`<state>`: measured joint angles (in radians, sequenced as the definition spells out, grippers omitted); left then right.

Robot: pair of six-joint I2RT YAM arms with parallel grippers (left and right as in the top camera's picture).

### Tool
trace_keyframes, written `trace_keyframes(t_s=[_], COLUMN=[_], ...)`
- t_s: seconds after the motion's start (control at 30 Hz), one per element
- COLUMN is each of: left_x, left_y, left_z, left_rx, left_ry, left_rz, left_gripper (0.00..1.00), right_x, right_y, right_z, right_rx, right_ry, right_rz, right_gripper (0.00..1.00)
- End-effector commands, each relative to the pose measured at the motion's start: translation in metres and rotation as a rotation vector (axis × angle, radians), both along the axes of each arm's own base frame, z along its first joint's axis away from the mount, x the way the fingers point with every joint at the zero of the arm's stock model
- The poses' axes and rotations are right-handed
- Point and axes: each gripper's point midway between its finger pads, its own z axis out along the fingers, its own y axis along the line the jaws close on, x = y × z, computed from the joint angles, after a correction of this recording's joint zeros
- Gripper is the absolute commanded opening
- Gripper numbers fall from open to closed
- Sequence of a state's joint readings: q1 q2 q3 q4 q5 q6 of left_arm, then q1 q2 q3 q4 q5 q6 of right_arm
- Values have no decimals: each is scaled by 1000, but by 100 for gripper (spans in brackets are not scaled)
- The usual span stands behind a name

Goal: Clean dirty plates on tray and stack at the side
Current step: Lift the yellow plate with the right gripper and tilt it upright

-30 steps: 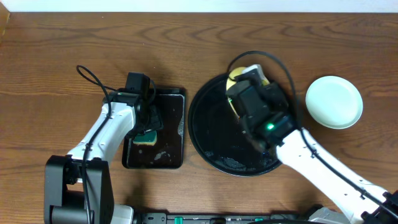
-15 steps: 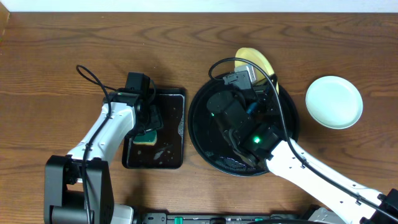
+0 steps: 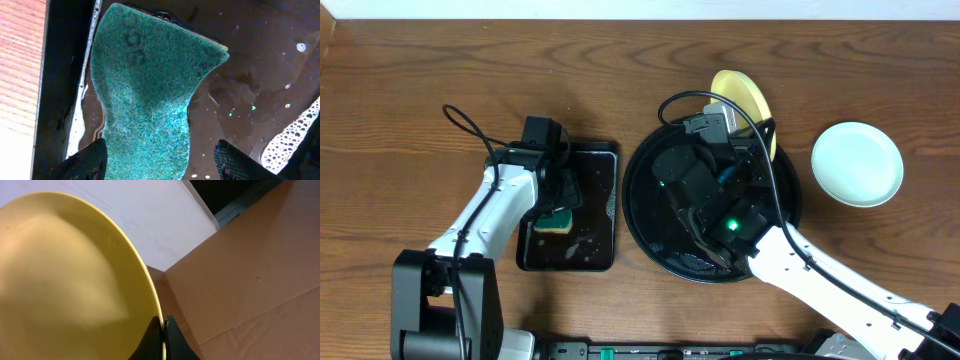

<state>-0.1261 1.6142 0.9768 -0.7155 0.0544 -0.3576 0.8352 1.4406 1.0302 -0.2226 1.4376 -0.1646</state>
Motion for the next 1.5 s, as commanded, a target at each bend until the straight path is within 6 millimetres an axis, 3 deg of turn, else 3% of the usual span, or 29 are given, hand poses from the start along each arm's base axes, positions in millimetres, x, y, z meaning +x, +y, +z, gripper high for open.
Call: trace_keyframes(t_s=[0.0,0.17,0.3,0.5,0.9,1.47], left_x=[4,18,42,67,91,123], left_y=[-8,-18,-27,-32,-39,-47], left_z=[4,7,13,11,-8,-28], left_rx=[-8,17,1,-12,-23,-40], left_ry=[-20,-88,-193,-276,-327,-413], left_rz=[-50,-110,-120,-115,-120,-120], left_gripper=[70,70,69,65,64,64], right_x=[-5,-4,2,16,42,41], right_y=[-5,-5,0,3,-36,-50], right_z=[7,8,1,-24,-80,-90], right_rx=[28,96,164,355,677,698], right_ry=[-52,-102,-98,-66,104,150], right_rz=[-31,-37,1,62,13,-15], right_gripper=[1,1,1,1,1,1])
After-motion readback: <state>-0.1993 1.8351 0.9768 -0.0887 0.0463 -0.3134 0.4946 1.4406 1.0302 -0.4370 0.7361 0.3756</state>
